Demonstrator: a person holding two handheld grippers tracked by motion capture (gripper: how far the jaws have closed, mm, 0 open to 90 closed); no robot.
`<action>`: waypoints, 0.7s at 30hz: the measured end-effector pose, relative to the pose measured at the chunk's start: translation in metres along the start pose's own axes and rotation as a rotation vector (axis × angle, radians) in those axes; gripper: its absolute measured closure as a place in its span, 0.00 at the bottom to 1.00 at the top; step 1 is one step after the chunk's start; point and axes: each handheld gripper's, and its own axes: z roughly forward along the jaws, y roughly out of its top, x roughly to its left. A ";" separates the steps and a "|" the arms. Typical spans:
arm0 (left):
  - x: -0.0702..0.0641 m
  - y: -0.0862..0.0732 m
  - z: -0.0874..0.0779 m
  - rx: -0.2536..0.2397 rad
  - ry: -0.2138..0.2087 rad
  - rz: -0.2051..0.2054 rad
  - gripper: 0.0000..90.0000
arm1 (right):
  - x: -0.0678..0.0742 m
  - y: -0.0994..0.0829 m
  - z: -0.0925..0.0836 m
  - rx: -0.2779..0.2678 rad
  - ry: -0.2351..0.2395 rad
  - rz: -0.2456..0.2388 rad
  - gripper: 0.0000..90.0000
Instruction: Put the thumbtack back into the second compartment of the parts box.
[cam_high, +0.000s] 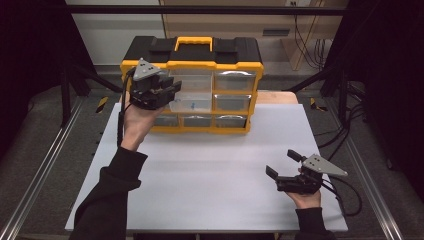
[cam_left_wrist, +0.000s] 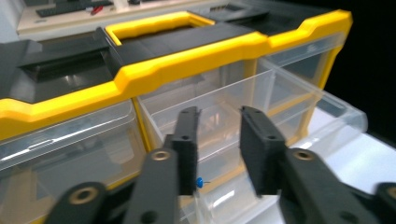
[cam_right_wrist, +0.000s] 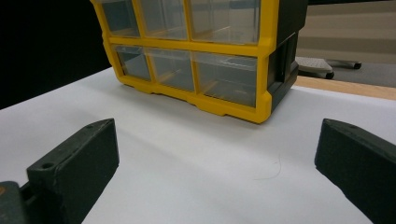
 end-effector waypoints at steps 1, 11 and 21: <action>0.000 -0.001 -0.003 -0.008 -0.003 0.001 0.66 | 0.000 0.000 0.000 0.000 0.000 0.000 0.01; 0.009 -0.041 -0.040 -0.055 -0.063 -0.003 0.33 | 0.000 0.000 -0.001 -0.003 0.000 0.000 0.01; 0.011 -0.094 -0.053 -0.071 -0.085 0.000 0.09 | 0.000 0.000 -0.001 -0.001 0.001 0.000 0.01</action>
